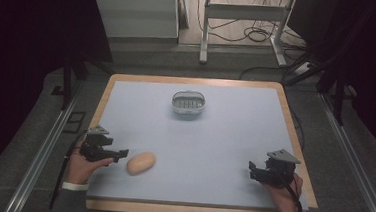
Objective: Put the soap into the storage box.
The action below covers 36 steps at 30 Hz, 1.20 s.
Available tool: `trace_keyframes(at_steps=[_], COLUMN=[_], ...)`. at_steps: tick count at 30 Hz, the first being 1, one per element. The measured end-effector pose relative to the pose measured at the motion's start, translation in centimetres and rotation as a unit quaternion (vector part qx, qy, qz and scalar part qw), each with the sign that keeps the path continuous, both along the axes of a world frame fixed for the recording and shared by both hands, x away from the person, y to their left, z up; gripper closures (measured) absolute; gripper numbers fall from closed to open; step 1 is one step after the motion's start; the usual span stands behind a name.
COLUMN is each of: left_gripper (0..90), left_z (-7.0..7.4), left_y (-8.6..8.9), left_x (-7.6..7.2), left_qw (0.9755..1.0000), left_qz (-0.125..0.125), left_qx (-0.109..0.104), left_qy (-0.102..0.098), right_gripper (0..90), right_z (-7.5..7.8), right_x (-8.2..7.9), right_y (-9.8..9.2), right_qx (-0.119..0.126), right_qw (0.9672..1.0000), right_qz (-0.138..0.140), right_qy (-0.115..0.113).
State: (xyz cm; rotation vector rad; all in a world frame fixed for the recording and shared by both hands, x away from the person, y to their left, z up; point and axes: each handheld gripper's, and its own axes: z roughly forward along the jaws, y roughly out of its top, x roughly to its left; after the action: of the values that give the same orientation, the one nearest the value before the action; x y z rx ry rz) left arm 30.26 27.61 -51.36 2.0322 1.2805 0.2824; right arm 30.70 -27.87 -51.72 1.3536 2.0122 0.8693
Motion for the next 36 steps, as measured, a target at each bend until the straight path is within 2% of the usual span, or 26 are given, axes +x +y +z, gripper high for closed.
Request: trace_keyframes(at_steps=[6,8,12,36], left_gripper=[15.5,15.5,15.5,15.4], left_z=[-0.1,-0.1,-0.1,0.0], left_y=[0.1,0.1,0.2,-0.1], left_x=[0.0,0.0,0.0,0.2], left_qw=[1.0,1.0,1.0,0.9999], left_qz=[0.004,0.005,0.005,0.004], left_qx=[0.0,0.001,0.003,0.011], left_qy=[0.003,0.003,0.0,0.001], right_gripper=[5.9,7.3,7.3,7.3], right_z=[-0.1,-0.1,0.0,-0.1], right_x=[-0.1,-0.1,-0.2,-0.5], right_y=[-0.5,-0.8,-0.8,-1.1], right_qx=[0.008,0.014,0.02,0.009], right_qw=[1.0,0.9997,0.9996,0.9999], right_qz=[0.001,0.013,0.017,0.005], right_qy=[0.002,0.012,0.011,0.008])
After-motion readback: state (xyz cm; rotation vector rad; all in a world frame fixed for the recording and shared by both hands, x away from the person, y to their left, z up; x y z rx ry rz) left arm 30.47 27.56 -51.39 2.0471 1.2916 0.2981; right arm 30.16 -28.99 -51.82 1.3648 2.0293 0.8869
